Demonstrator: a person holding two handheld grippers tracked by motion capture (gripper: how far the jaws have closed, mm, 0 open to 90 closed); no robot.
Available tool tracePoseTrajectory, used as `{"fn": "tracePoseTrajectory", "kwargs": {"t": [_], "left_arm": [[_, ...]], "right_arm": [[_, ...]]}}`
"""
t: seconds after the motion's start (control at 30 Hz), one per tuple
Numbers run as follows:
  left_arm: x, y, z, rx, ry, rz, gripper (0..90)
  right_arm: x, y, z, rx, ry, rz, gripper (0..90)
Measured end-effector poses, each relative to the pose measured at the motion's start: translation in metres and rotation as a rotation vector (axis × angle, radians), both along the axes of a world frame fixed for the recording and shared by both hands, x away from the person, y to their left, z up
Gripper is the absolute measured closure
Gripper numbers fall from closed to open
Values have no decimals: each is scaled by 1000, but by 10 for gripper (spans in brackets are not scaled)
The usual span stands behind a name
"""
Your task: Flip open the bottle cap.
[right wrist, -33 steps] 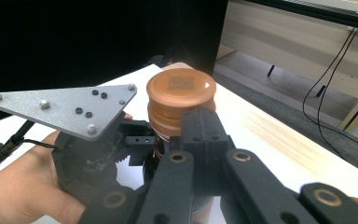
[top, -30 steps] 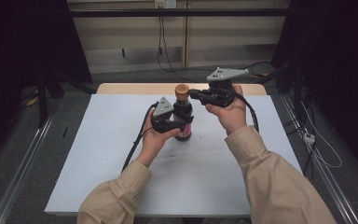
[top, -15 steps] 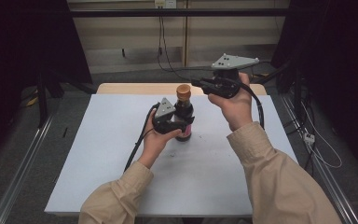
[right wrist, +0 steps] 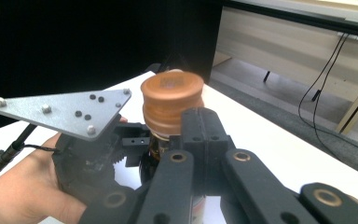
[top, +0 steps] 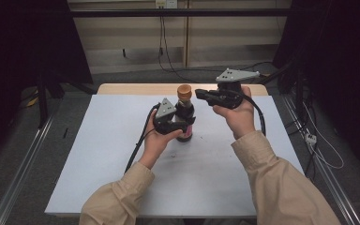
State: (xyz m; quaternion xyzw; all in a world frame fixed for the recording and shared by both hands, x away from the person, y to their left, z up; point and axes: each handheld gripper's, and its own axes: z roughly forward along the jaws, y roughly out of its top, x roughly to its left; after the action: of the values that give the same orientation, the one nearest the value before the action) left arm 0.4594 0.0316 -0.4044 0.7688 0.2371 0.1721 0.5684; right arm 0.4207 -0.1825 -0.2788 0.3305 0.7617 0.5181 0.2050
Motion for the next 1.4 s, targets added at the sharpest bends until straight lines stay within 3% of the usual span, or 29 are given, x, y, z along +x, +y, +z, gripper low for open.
{"fn": "tracePoseTrajectory", "kwargs": {"t": [0.53, 1.4], "left_arm": [[-1, 0, -1, -17, 4, 10, 311], [-1, 0, -2, -21, -6, 20, 311]], "right_arm": [[4, 8, -9, -7, 41, 26, 900], [5, 12, -3, -12, 35, 34, 900]]}}
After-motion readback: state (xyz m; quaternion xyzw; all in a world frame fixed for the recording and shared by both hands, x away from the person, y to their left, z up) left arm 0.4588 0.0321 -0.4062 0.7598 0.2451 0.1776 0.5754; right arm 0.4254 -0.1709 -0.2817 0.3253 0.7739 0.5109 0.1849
